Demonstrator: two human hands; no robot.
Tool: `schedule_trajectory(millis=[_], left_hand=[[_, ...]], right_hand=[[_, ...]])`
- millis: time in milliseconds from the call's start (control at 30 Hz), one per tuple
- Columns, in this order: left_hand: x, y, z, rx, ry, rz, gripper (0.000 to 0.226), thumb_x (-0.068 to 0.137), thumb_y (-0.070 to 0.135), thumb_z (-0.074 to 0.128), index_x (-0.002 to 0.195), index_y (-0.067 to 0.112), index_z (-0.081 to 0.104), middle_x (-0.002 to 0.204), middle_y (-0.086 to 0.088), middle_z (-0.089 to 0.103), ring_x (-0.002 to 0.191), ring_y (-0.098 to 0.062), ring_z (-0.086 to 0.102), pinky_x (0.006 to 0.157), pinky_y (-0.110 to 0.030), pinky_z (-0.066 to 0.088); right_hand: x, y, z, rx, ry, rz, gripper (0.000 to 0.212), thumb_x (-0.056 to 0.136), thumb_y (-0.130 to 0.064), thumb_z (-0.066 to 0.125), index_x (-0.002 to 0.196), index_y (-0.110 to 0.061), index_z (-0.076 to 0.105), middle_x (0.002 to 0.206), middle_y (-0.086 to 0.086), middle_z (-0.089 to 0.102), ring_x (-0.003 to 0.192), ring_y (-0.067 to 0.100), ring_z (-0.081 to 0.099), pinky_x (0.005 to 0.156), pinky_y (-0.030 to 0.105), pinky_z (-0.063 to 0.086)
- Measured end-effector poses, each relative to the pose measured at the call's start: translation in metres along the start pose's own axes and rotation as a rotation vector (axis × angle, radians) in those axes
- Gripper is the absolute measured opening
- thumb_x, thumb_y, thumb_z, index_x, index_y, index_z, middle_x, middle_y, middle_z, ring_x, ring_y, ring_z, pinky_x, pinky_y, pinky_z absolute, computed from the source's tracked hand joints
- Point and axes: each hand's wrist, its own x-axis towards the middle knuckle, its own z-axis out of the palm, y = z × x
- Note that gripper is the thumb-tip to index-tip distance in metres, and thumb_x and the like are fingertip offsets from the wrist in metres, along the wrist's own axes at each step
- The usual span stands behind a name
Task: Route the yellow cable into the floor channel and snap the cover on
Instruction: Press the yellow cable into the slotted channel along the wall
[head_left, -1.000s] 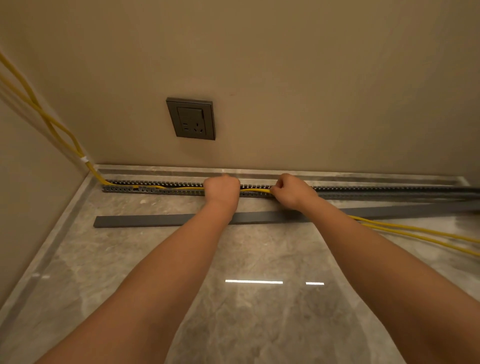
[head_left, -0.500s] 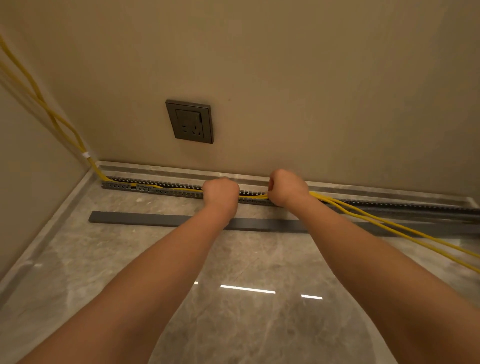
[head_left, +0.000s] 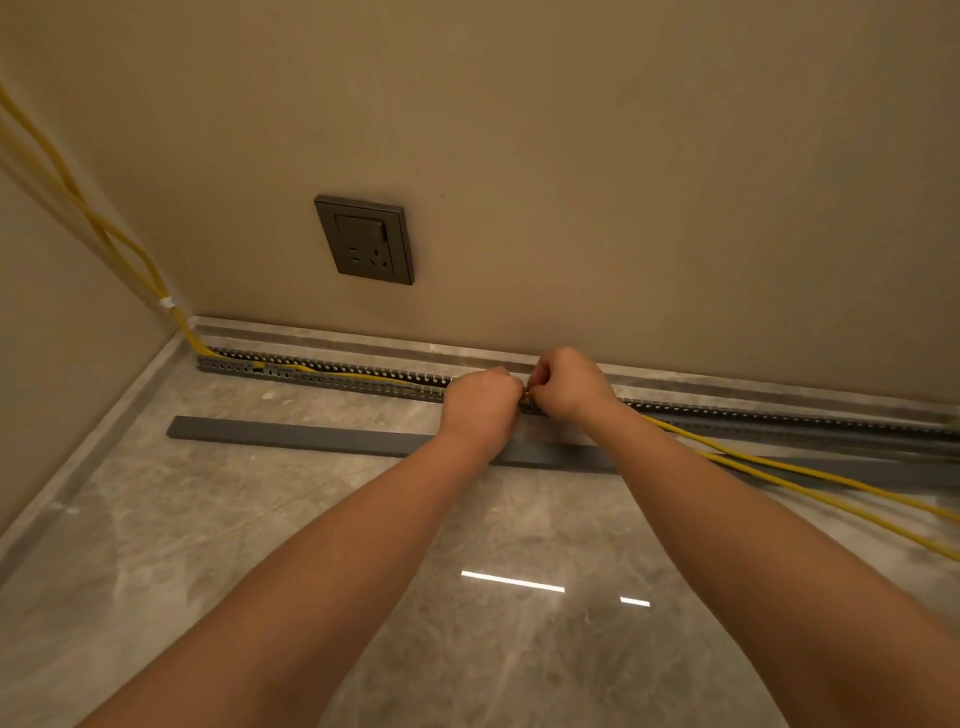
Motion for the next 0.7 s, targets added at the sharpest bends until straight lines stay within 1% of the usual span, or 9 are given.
schedule_trajectory(millis=[67,133,233,300,367,433,567,667,700], left_hand=[[0.002,0.001,-0.003,0.03,-0.022,-0.002,0.021,0.092,0.018,0.056,0.104,0.022,0.072,0.103,-0.004,0.067,0.094,-0.028,0.067,0.063,-0.032,0.042],[0.004,0.005,-0.007,0.05,-0.049,-0.018,0.018,0.092,0.016,0.057,0.102,0.019,0.072,0.104,-0.005,0.067,0.096,-0.028,0.067,0.063,-0.031,0.04],[0.004,0.011,-0.009,0.08,-0.067,-0.028,0.017,0.092,0.013,0.057,0.102,0.016,0.07,0.109,-0.006,0.066,0.1,-0.028,0.066,0.065,-0.031,0.041],[0.004,0.013,-0.01,0.086,-0.077,-0.039,0.019,0.092,0.01,0.056,0.103,0.014,0.07,0.11,-0.007,0.065,0.101,-0.029,0.066,0.067,-0.032,0.044],[0.006,0.015,-0.012,0.076,-0.088,-0.064,0.02,0.091,0.008,0.056,0.103,0.014,0.07,0.11,-0.007,0.067,0.101,-0.029,0.066,0.072,-0.034,0.049],[0.007,0.019,-0.015,0.071,-0.101,-0.084,0.02,0.091,0.007,0.056,0.103,0.013,0.071,0.108,-0.007,0.069,0.1,-0.029,0.067,0.073,-0.034,0.05],[0.009,0.022,-0.018,0.071,-0.14,-0.103,0.019,0.091,0.007,0.057,0.103,0.014,0.07,0.106,-0.006,0.07,0.097,-0.028,0.068,0.068,-0.032,0.045],[0.01,0.025,-0.021,0.082,-0.154,-0.117,0.021,0.092,0.003,0.056,0.105,0.011,0.069,0.108,-0.007,0.069,0.1,-0.028,0.067,0.072,-0.033,0.048],[0.01,0.026,-0.022,0.09,-0.158,-0.12,0.021,0.092,0.002,0.055,0.105,0.011,0.069,0.108,-0.007,0.069,0.1,-0.028,0.067,0.071,-0.033,0.047]], right_hand=[[0.0,0.001,-0.002,-0.005,-0.023,-0.018,0.016,0.082,-0.007,0.058,0.088,-0.014,0.072,0.1,0.013,0.073,0.098,0.032,0.066,0.079,0.036,0.053],[-0.002,0.001,-0.002,-0.037,-0.023,-0.041,0.019,0.083,-0.008,0.056,0.093,-0.015,0.071,0.104,0.012,0.071,0.101,0.031,0.064,0.078,0.036,0.051],[-0.007,0.005,-0.001,-0.105,0.061,-0.054,0.017,0.085,-0.014,0.056,0.096,-0.018,0.068,0.106,0.009,0.069,0.101,0.031,0.063,0.071,0.031,0.046],[-0.01,0.011,-0.002,-0.163,0.109,-0.065,0.013,0.085,-0.023,0.06,0.094,-0.018,0.067,0.104,0.008,0.069,0.099,0.031,0.063,0.07,0.031,0.045],[-0.013,0.018,-0.008,-0.195,0.134,-0.053,0.015,0.084,-0.033,0.062,0.088,-0.019,0.066,0.1,0.007,0.069,0.096,0.029,0.063,0.069,0.031,0.046],[-0.016,0.025,-0.015,-0.199,0.131,-0.022,0.018,0.083,-0.039,0.061,0.082,-0.021,0.062,0.096,0.006,0.069,0.094,0.029,0.063,0.068,0.031,0.046],[-0.024,0.038,-0.026,-0.177,0.106,0.034,0.026,0.081,-0.048,0.06,0.076,-0.023,0.06,0.088,0.003,0.068,0.088,0.027,0.063,0.068,0.031,0.046],[-0.029,0.045,-0.03,-0.148,0.083,0.059,0.027,0.082,-0.05,0.06,0.077,-0.024,0.06,0.082,-0.001,0.064,0.084,0.023,0.059,0.067,0.031,0.044],[-0.03,0.047,-0.031,-0.141,0.078,0.066,0.025,0.082,-0.05,0.06,0.078,-0.025,0.06,0.082,-0.002,0.063,0.084,0.023,0.059,0.068,0.031,0.044]])
